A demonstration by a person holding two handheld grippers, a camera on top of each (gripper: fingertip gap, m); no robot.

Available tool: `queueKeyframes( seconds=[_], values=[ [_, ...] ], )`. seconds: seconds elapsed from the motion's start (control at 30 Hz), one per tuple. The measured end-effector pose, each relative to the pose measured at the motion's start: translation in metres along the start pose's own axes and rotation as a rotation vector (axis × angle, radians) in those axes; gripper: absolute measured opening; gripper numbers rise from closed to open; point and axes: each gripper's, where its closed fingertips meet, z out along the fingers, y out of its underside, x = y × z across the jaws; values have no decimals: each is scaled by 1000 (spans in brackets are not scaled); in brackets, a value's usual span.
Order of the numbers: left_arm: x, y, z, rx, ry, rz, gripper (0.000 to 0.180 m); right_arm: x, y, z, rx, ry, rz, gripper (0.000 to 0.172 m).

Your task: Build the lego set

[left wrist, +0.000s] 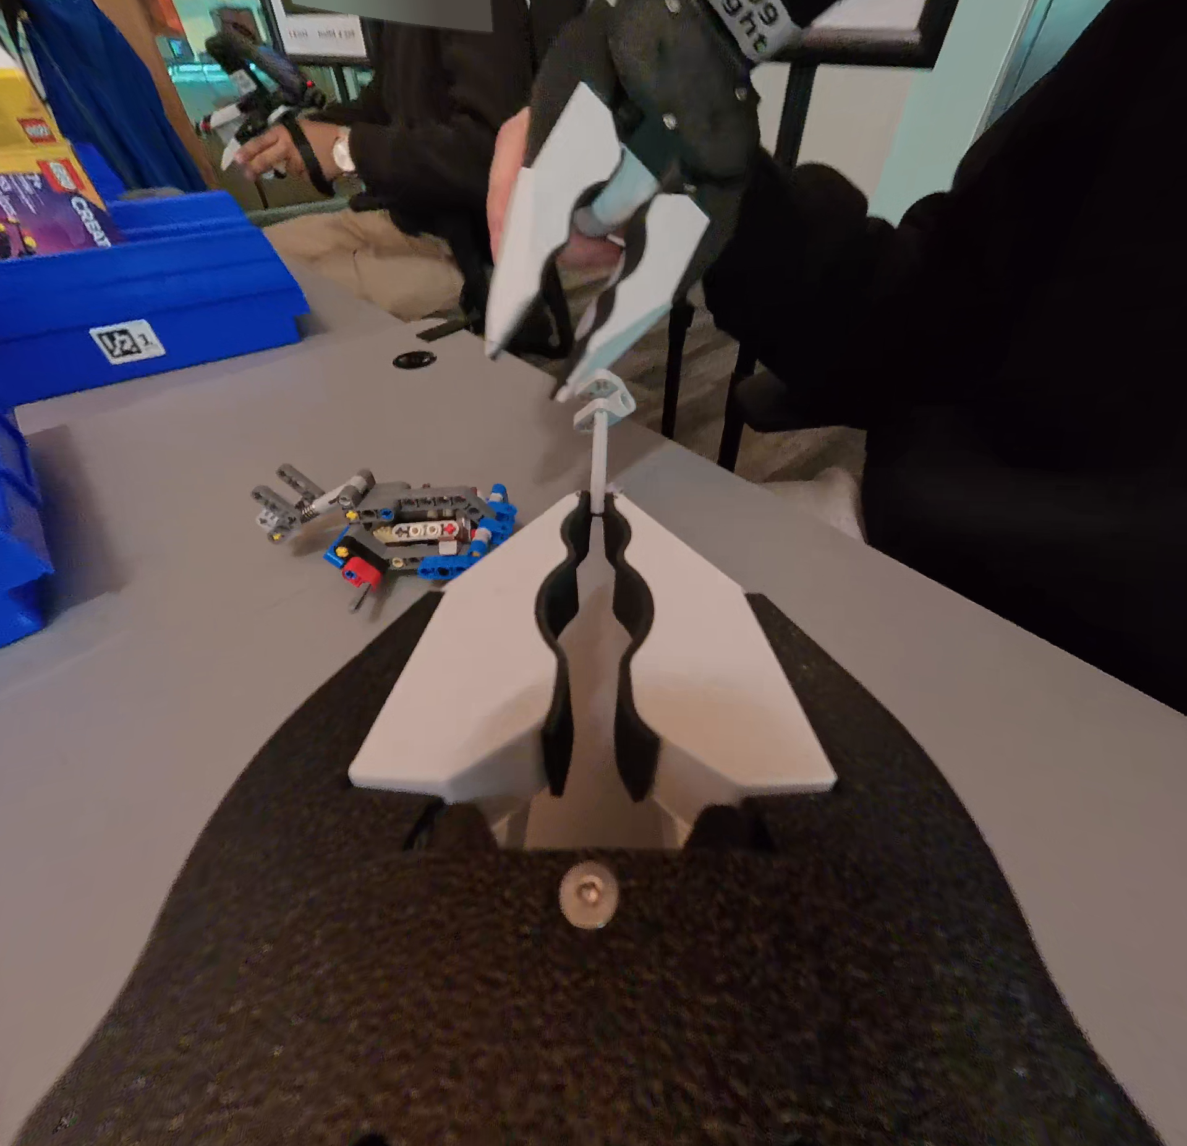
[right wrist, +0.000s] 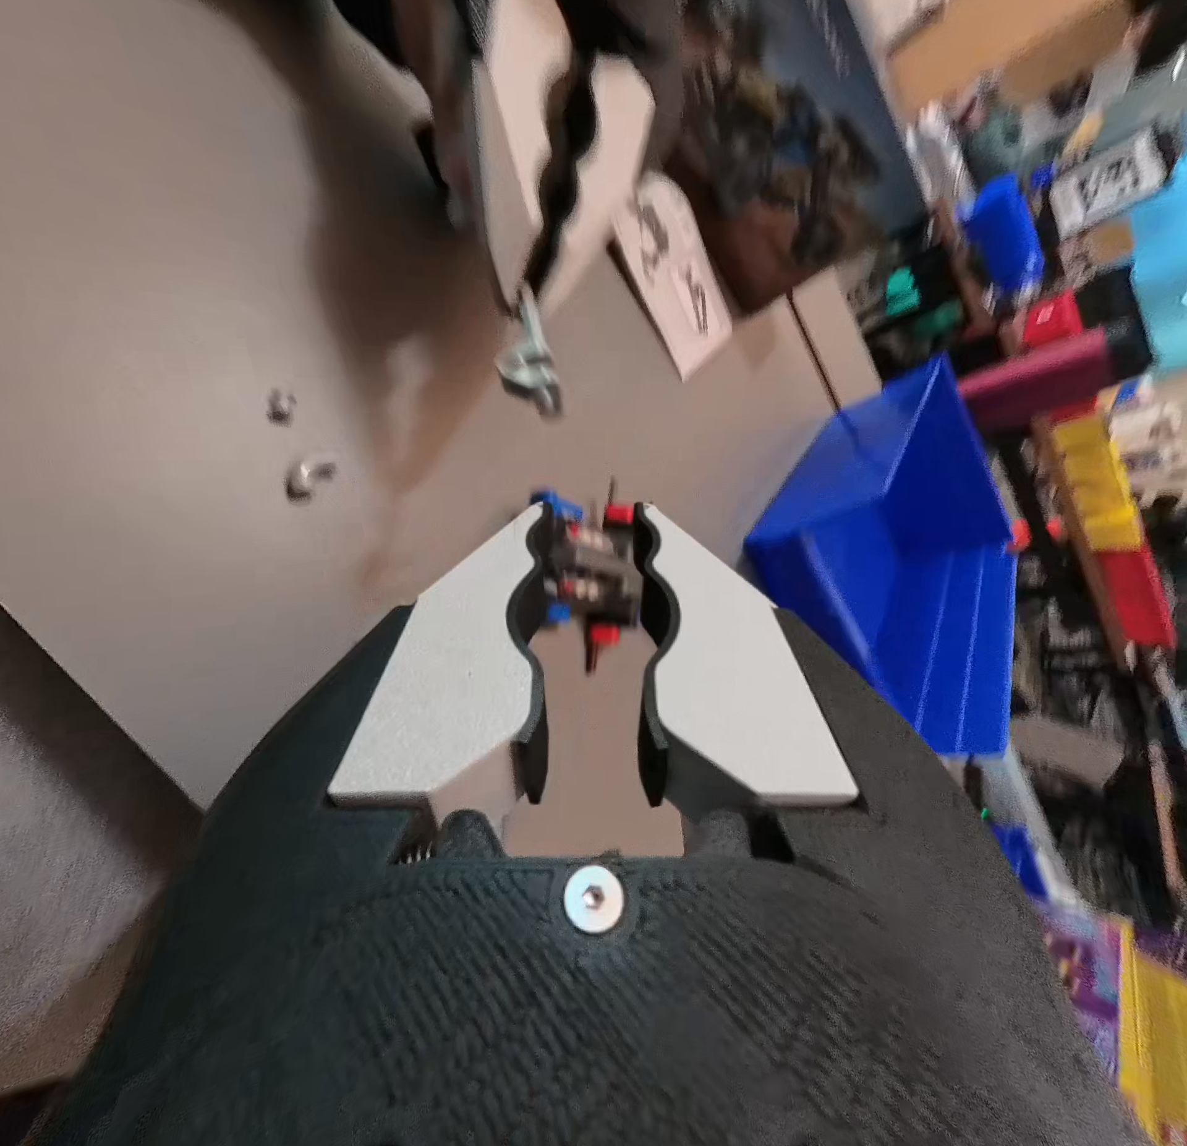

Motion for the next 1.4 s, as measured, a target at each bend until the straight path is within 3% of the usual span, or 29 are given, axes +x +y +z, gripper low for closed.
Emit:
queueKeyframes(
  seconds=[0.17, 0.53, 0.63, 0.8, 0.97, 1.17, 1.27, 1.4],
  values=[
    [-12, 15, 4, -106, -53, -98, 0, 12, 53, -7, -80, 5, 255, 27],
    [-21, 34, 9, -232, -20, -307, 0, -4, 38, 18, -21, -86, 252, 36],
    [-30, 23, 16, -228, -18, -334, 0, -4, 38, 21, -27, -99, 261, 39],
    [-47, 20, 16, -364, -13, -419, 0, -2, 38, 23, -26, -122, 283, 41],
    [-59, -11, 26, -300, -4, -486, 0, 12, 33, 17, -10, -79, 284, 42],
    [-47, 0, 49, -225, -83, -510, 1, 4, 52, 4, -50, -52, 251, 39],
    [-40, -3, 58, -134, -109, -409, 0, 13, 81, -4, -85, 18, 321, 38],
    [-41, 7, 50, -95, -183, -282, 0, 48, 114, 1, -69, 270, 457, 34]
  ],
)
